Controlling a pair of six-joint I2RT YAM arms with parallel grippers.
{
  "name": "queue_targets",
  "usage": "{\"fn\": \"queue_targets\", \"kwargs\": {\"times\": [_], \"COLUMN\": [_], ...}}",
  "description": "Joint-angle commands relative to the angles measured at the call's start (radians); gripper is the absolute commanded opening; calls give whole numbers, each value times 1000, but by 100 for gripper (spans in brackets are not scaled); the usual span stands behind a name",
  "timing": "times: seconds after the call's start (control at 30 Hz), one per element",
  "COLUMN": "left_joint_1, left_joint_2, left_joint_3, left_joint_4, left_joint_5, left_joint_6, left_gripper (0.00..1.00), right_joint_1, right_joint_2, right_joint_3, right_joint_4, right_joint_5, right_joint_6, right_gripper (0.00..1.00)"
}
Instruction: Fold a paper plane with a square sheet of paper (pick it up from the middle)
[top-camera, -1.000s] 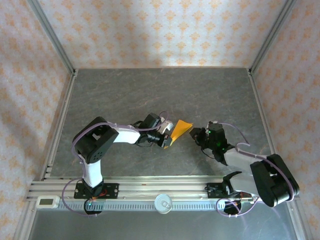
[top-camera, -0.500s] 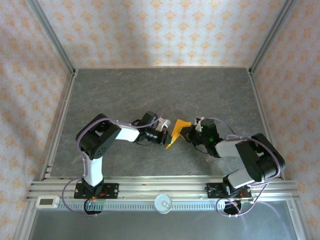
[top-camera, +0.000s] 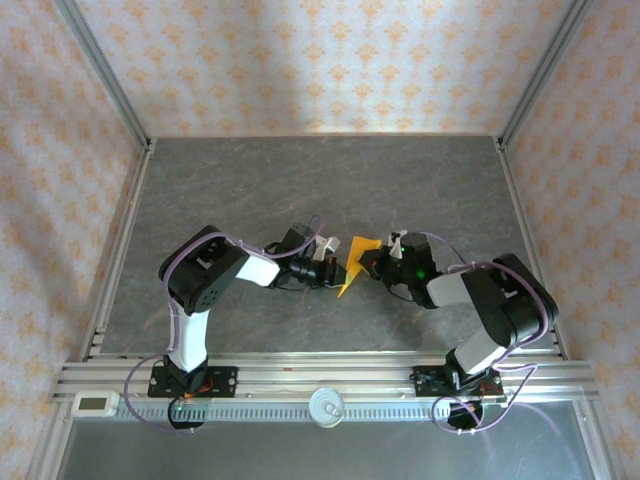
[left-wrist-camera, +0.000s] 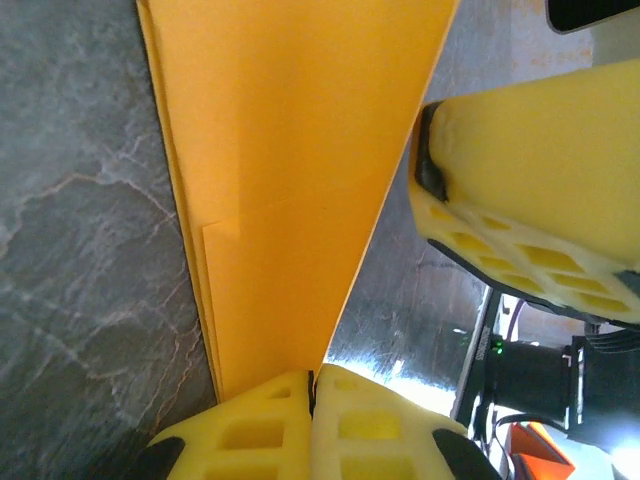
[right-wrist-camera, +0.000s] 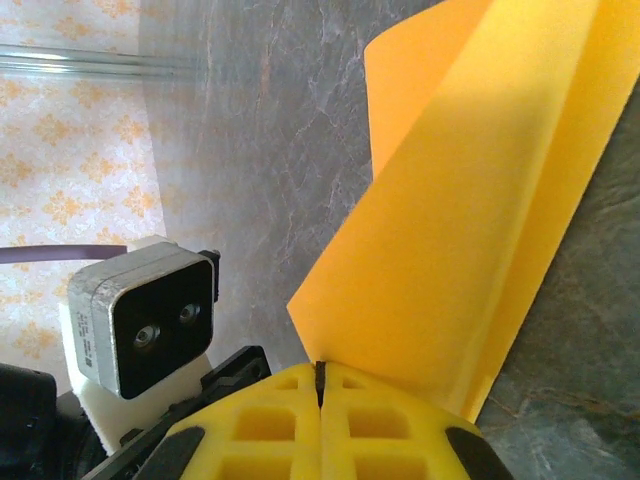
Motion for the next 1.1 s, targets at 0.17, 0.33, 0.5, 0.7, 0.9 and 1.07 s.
{"fn": "queue_targets", "kwargs": {"times": [0.17, 0.33, 0.5, 0.7, 0.9, 1.07], "left_joint_1": [3, 3, 4, 6, 9, 11], "left_joint_2": [44, 53, 58, 67, 69, 78], "left_joint_3": [-58, -77, -86, -96, -114, -131], "left_joint_4": [201, 253, 275, 301, 295, 313], "left_joint_5": [17, 18, 12, 4, -19, -40], "left_joint_6": [-147, -194, -222, -247, -253, -282], "left_gripper": [0, 0, 0, 0, 0, 0], "right_joint_1": [-38, -46, -46, -46, -49, -56], "right_joint_2": [-83, -31, 20, 81, 136, 152], "right_joint_3": [-1, 1, 34, 79, 106, 109], "right_joint_4": [-36, 12, 34, 29, 26, 29], "right_joint_5": [-33, -66, -90, -97, -88, -92], "right_joint_6": [-68, -51, -48, -59, -60, -66], "right_gripper": [5, 1, 0, 0, 0, 0]}}
